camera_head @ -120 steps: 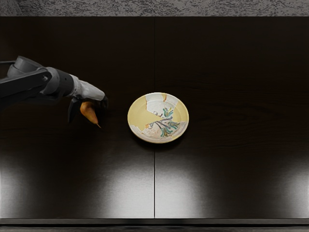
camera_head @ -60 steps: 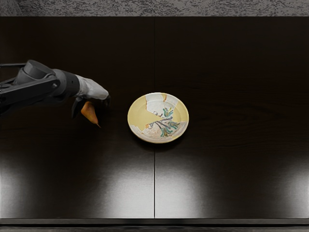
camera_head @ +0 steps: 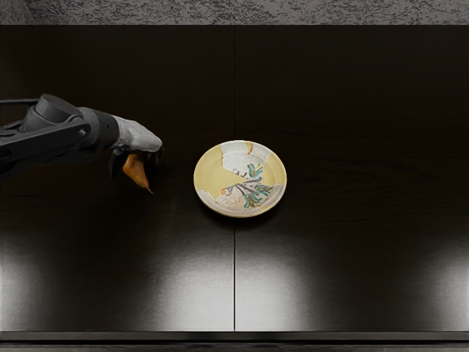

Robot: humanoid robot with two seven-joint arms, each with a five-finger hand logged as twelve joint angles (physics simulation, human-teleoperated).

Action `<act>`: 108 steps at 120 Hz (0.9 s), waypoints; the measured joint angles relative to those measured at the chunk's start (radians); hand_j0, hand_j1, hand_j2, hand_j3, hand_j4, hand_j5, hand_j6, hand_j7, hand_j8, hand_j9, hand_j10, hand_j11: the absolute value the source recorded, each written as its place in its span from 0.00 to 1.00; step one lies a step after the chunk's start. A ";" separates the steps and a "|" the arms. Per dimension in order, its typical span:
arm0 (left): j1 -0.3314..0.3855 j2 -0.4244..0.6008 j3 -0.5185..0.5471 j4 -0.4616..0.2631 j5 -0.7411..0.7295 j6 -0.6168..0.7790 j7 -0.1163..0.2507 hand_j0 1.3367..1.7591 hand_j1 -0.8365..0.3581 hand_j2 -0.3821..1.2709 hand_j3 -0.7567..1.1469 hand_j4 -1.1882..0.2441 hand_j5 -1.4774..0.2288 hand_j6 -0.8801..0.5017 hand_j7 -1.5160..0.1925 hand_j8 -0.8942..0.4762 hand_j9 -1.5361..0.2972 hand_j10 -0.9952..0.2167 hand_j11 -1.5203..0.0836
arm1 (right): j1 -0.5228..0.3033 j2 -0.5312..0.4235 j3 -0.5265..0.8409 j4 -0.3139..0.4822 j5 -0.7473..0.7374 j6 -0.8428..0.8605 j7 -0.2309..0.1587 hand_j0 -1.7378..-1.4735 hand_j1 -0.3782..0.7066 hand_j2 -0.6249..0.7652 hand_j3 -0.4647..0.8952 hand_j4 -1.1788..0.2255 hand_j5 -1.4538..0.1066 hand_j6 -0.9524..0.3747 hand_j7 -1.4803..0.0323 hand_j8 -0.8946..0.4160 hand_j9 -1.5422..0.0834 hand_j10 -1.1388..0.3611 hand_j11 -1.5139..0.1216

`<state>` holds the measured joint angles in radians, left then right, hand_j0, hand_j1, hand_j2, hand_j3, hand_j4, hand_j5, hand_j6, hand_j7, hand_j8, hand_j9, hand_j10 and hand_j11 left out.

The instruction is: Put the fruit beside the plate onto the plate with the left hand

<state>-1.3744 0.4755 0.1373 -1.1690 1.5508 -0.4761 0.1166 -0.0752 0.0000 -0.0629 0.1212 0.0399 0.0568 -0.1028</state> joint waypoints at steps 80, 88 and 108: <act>0.015 -0.012 0.007 0.025 0.001 0.010 -0.002 0.76 0.57 0.28 0.40 0.52 0.55 0.32 0.57 0.32 0.54 0.47 0.60 | 0.000 0.000 0.000 0.000 0.000 0.000 0.000 0.30 0.05 0.45 0.34 0.82 0.91 0.70 0.96 0.66 0.93 0.74 0.91; 0.015 -0.012 0.008 0.026 -0.001 0.010 -0.002 0.76 0.57 0.28 0.40 0.52 0.55 0.32 0.57 0.32 0.54 0.47 0.60 | 0.000 0.000 0.000 0.000 0.000 0.000 0.000 0.30 0.05 0.45 0.34 0.82 0.91 0.70 0.96 0.66 0.93 0.74 0.91; 0.017 -0.012 0.008 0.028 -0.004 0.010 -0.002 0.76 0.56 0.28 0.40 0.53 0.54 0.32 0.56 0.33 0.53 0.47 0.60 | 0.000 0.000 0.000 0.000 0.000 0.000 0.000 0.30 0.05 0.45 0.34 0.82 0.91 0.70 0.96 0.66 0.93 0.74 0.91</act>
<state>-1.3576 0.4631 0.1455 -1.1411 1.5467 -0.4663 0.1150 -0.0752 0.0000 -0.0629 0.1212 0.0399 0.0568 -0.1028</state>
